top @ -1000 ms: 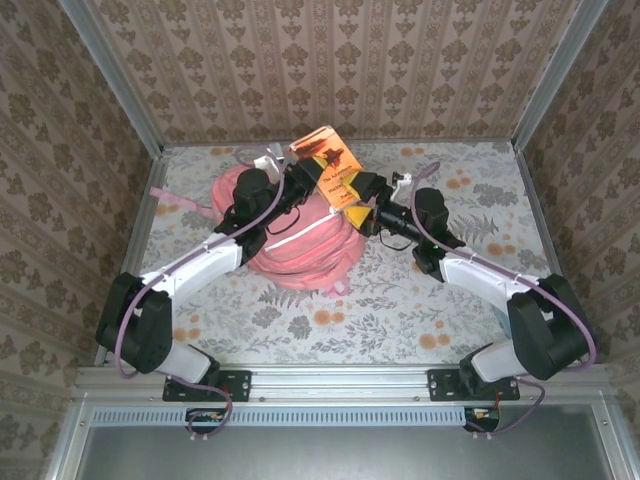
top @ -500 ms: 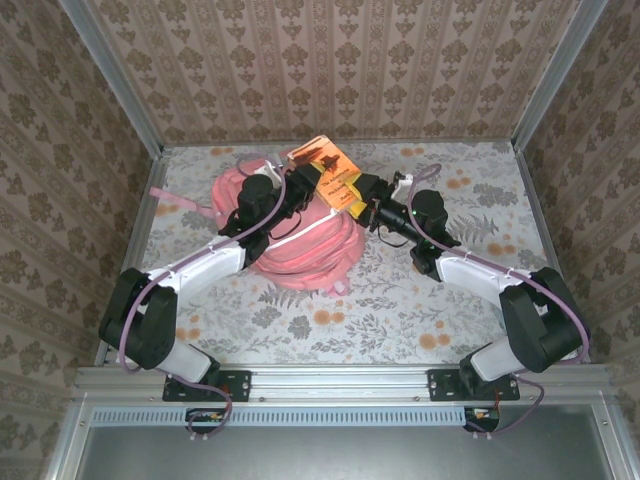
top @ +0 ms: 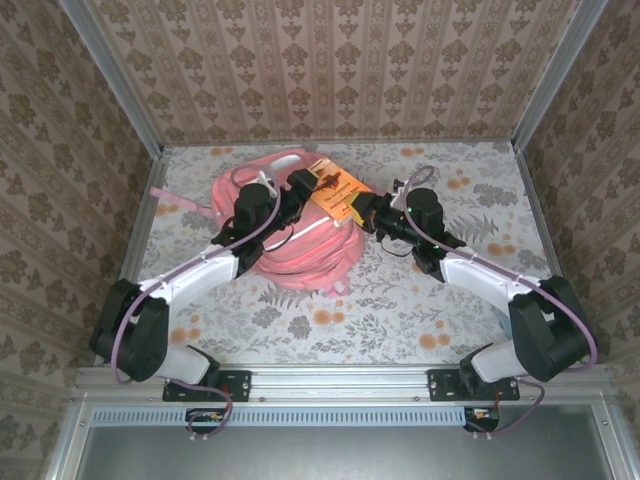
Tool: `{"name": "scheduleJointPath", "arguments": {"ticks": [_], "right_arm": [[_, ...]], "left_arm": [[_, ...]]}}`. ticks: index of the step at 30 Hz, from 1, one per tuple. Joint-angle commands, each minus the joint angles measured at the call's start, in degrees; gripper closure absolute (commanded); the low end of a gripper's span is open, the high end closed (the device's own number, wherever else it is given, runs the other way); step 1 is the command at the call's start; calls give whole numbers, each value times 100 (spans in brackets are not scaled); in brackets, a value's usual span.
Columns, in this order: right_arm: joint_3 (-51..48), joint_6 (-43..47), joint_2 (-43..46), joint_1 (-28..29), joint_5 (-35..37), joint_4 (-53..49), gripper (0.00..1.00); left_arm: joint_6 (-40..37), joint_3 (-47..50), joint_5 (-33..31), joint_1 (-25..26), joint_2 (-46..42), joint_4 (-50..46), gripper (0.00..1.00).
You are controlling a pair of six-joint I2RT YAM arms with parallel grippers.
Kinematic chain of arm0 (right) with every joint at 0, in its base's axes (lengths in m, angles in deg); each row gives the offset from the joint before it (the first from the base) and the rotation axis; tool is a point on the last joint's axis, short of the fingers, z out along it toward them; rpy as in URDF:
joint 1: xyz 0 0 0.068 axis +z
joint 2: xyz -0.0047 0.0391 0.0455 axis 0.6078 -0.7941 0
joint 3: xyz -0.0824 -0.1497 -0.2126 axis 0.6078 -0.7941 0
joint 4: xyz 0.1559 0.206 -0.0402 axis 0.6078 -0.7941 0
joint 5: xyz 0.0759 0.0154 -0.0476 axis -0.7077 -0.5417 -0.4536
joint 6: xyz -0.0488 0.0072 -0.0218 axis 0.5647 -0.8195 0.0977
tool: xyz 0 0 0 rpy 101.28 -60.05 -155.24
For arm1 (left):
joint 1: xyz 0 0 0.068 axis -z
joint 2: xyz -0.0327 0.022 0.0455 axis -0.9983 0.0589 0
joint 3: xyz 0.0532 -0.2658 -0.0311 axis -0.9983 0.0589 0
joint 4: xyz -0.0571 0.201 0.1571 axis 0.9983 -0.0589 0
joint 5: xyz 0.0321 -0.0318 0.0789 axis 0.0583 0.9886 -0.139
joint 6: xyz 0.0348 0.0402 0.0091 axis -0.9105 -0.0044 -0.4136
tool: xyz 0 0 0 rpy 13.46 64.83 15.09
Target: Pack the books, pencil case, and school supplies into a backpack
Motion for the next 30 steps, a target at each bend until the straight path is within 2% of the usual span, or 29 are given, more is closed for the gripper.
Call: {"name": "scheduleJointPath", "arguments": {"ticks": [1, 4, 8, 13, 16, 21, 23, 27, 30], "right_arm": [[429, 1394, 531, -92, 377, -1365, 89], [498, 2074, 799, -242, 627, -2041, 88], [602, 2786, 1107, -495, 960, -2812, 88], [632, 3081, 1433, -833, 1250, -3295, 88], [597, 3075, 1530, -964, 1347, -3334, 88], [535, 3047, 1552, -1077, 1412, -3262, 88], [476, 3008, 1550, -1102, 1412, -3206, 88], [338, 2868, 1543, -1159, 1373, -3071, 88], [352, 2846, 1536, -1205, 1350, -3136, 88]], "left_arm": [[-693, 134, -150, -200, -599, -1027, 8], [-1510, 130, -236, -349, -982, -2123, 2], [-2629, 0, -256, -520, -1336, -3151, 0], [-4202, -912, -186, -549, -1177, -4836, 0], [-4666, -1296, -4, -529, -886, -5377, 0], [-5119, -1643, 465, -352, -349, -5636, 0], [-5386, -1836, 299, -161, -111, -5830, 0], [-6054, -2362, -450, 348, 496, -6392, 4], [-6498, -2829, -845, 640, 1034, -6821, 10]]}}
